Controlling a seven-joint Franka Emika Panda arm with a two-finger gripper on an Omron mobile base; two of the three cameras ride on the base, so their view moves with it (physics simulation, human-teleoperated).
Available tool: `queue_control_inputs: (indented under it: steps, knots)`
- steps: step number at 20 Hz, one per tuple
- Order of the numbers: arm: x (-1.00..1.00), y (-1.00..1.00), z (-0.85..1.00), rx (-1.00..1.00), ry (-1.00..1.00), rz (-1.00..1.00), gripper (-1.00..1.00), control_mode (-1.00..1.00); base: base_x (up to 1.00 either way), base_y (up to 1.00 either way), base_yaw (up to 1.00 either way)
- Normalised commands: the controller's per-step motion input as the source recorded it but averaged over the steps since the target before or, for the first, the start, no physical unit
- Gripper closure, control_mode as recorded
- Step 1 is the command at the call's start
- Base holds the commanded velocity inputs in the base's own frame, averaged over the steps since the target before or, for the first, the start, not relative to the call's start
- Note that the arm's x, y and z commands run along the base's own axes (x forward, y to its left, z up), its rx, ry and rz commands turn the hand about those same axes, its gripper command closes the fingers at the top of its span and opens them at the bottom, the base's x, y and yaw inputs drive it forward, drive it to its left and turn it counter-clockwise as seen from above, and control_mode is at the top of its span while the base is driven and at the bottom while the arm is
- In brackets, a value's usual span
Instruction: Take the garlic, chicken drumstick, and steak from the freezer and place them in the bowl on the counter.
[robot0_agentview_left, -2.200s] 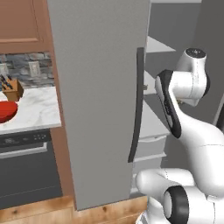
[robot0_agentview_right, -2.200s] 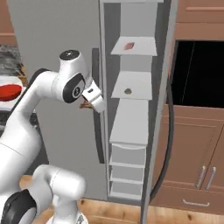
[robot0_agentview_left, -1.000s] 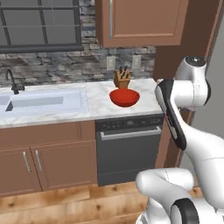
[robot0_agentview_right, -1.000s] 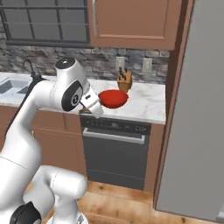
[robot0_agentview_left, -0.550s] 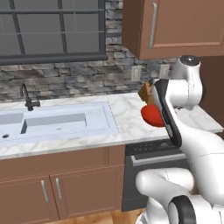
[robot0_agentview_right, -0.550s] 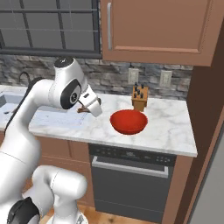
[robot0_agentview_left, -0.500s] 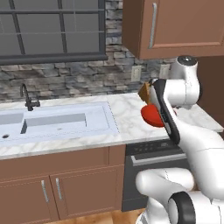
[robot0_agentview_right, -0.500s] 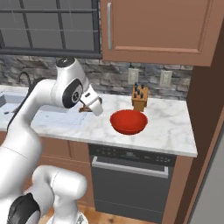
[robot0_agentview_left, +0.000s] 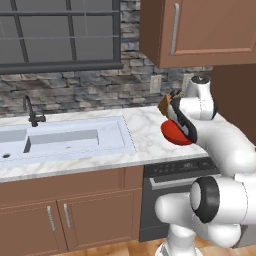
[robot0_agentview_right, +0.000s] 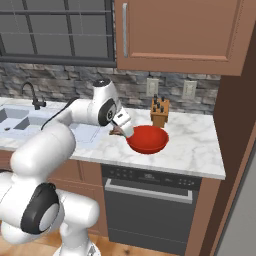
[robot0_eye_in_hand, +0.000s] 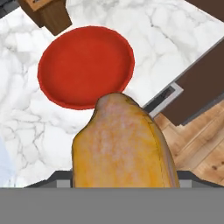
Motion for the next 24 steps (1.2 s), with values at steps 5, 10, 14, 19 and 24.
queue_control_inputs:
  steps: [5,10,14,19,24]
  knots:
    - [0.71,-0.21,-0.6,0.0,0.06,0.01,1.0,-1.0,0.0,0.0,0.0]
    - [0.63,-0.39,-0.21,0.0,0.0,0.0,1.0,-1.0,0.0,0.0,0.0]
    - [0.54,-0.29,-0.21,0.0,0.0,0.0,1.0,-1.0,0.0,0.0,0.0]
    - [0.22,-0.06,-0.37,0.0,0.0,0.0,1.0,-1.0,0.0,0.0,0.0]
    - [0.35,-0.14,-0.35,0.0,0.0,0.0,1.0,-1.0,0.0,0.0,0.0]
